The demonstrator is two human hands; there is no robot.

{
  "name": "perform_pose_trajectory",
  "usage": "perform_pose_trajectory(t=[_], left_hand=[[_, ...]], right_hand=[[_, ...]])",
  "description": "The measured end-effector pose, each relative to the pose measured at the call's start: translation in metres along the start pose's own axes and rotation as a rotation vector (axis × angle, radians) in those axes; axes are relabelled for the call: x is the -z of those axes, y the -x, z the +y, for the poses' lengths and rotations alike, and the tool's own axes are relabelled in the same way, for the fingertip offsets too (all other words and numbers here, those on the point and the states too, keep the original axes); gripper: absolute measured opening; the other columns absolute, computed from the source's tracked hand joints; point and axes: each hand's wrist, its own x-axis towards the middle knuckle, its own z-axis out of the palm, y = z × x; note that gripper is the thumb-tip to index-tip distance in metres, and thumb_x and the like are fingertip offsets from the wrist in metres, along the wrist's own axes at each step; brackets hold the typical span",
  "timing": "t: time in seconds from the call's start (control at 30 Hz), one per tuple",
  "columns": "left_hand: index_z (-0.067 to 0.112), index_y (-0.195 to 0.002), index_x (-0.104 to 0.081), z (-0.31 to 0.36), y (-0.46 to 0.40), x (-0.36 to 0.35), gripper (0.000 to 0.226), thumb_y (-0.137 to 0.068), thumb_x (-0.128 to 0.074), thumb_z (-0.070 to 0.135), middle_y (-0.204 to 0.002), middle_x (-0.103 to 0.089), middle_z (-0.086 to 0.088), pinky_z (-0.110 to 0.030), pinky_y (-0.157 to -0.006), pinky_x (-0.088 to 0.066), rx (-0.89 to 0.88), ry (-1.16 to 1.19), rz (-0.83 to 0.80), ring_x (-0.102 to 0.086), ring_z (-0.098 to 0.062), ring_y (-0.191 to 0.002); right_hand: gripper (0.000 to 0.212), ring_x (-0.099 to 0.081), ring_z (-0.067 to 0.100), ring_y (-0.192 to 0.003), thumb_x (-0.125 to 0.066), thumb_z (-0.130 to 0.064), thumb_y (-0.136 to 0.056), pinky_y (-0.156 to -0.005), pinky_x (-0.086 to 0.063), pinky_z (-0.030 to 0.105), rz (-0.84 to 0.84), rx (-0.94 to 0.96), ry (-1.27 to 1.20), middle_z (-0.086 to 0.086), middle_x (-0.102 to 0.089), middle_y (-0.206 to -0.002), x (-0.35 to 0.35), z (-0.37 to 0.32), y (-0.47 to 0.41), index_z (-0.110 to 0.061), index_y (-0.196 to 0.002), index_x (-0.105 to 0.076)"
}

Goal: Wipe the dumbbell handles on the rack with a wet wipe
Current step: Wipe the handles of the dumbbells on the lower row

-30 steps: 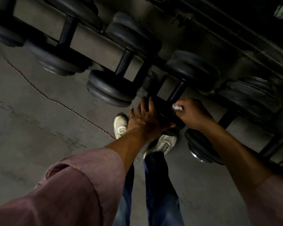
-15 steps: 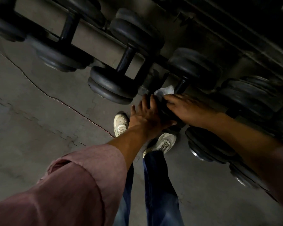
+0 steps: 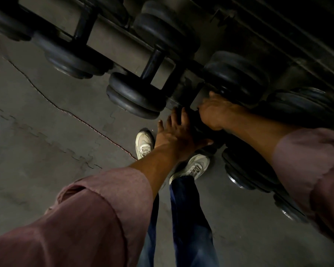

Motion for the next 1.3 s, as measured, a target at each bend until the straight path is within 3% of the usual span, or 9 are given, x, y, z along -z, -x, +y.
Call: perform_pose_trajectory(t=[0.1,0.23,0.37,0.57,0.7,0.83,1.03,1.13,1.3], left_hand=[[0.022,-0.162,0.008,-0.001,0.0,-0.002,0.125,-0.075,-0.051,0.089,-0.17,0.011,-0.012,-0.055,-0.126,0.0,-0.006,0.009,0.013,0.002,-0.032,-0.157],[0.021,-0.162,0.009,0.001,0.001,0.001,0.125,-0.076,-0.052,0.088,-0.169,0.013,-0.012,-0.054,-0.126,0.001,-0.003,0.019,0.005,0.003,-0.032,-0.157],[0.02,-0.161,0.011,0.001,0.002,0.003,0.125,-0.077,-0.054,0.087,-0.169,0.015,-0.012,-0.054,-0.126,0.002,0.001,0.029,-0.013,0.005,-0.031,-0.157],[0.021,-0.161,0.01,0.0,0.001,0.002,0.126,-0.076,-0.054,0.088,-0.169,0.013,-0.012,-0.055,-0.126,-0.001,0.006,0.022,0.002,0.001,-0.031,-0.157],[0.022,-0.161,0.011,0.0,0.001,0.002,0.125,-0.077,-0.054,0.087,-0.169,0.014,-0.012,-0.054,-0.126,0.0,0.006,0.023,-0.001,0.003,-0.031,-0.157],[0.022,-0.161,0.011,0.0,0.001,0.001,0.125,-0.077,-0.053,0.087,-0.169,0.015,-0.012,-0.055,-0.126,0.0,0.009,0.024,-0.006,0.004,-0.032,-0.157],[0.022,-0.162,0.012,0.0,0.0,0.002,0.125,-0.077,-0.054,0.086,-0.169,0.015,-0.012,-0.055,-0.126,0.001,0.002,0.024,-0.004,0.003,-0.033,-0.157],[0.022,-0.162,0.011,-0.001,0.001,0.0,0.124,-0.078,-0.054,0.086,-0.169,0.015,-0.012,-0.055,-0.126,0.001,0.002,0.031,0.0,0.003,-0.033,-0.157],[0.022,-0.162,0.008,0.0,0.002,0.001,0.124,-0.077,-0.055,0.086,-0.17,0.012,-0.011,-0.054,-0.126,0.0,0.001,0.028,0.008,0.001,-0.032,-0.157]], right_hand=[[0.029,-0.049,0.025,-0.121,-0.059,-0.027,-0.089,-0.109,-0.03,0.043,0.21,0.011,-0.082,0.004,-0.057,-0.128,-0.01,0.001,0.009,-0.02,-0.116,-0.065],[0.042,-0.055,0.026,-0.111,-0.072,-0.019,-0.071,-0.109,-0.035,0.04,0.566,0.031,-0.261,0.004,-0.059,-0.117,-0.037,0.001,0.019,-0.015,-0.113,-0.067],[0.046,-0.057,0.025,-0.111,-0.077,-0.018,-0.066,-0.108,-0.036,0.041,0.657,0.023,-0.317,0.002,-0.06,-0.119,-0.044,-0.003,0.026,-0.016,-0.111,-0.067],[0.051,-0.042,0.027,-0.126,-0.062,-0.04,-0.086,-0.103,-0.035,0.039,0.468,-0.294,0.024,0.008,-0.049,-0.136,-0.02,0.0,0.029,-0.018,-0.132,-0.057],[0.061,-0.047,0.027,-0.124,-0.057,-0.037,-0.091,-0.099,-0.039,0.036,0.344,-0.437,0.161,0.014,-0.039,-0.145,-0.018,-0.011,0.03,-0.009,-0.144,-0.046],[0.06,-0.054,0.028,-0.121,-0.055,-0.034,-0.095,-0.096,-0.044,0.035,0.299,-0.503,0.172,0.014,-0.034,-0.15,-0.016,-0.017,0.025,-0.006,-0.146,-0.041],[0.073,-0.069,0.022,-0.09,-0.065,-0.038,-0.089,-0.062,-0.052,0.025,0.26,-0.623,-0.073,0.007,-0.046,-0.145,-0.024,-0.017,0.021,-0.003,-0.147,-0.038],[0.078,-0.069,0.025,-0.089,-0.063,-0.037,-0.092,-0.068,-0.053,0.03,0.24,-0.557,-0.156,0.013,-0.048,-0.143,-0.024,-0.011,0.016,0.0,-0.15,-0.025],[0.064,-0.05,0.038,-0.126,-0.063,-0.027,-0.092,-0.096,-0.049,0.046,0.101,-0.319,-0.26,0.016,-0.029,-0.152,-0.002,0.002,0.013,-0.012,-0.148,-0.036]])
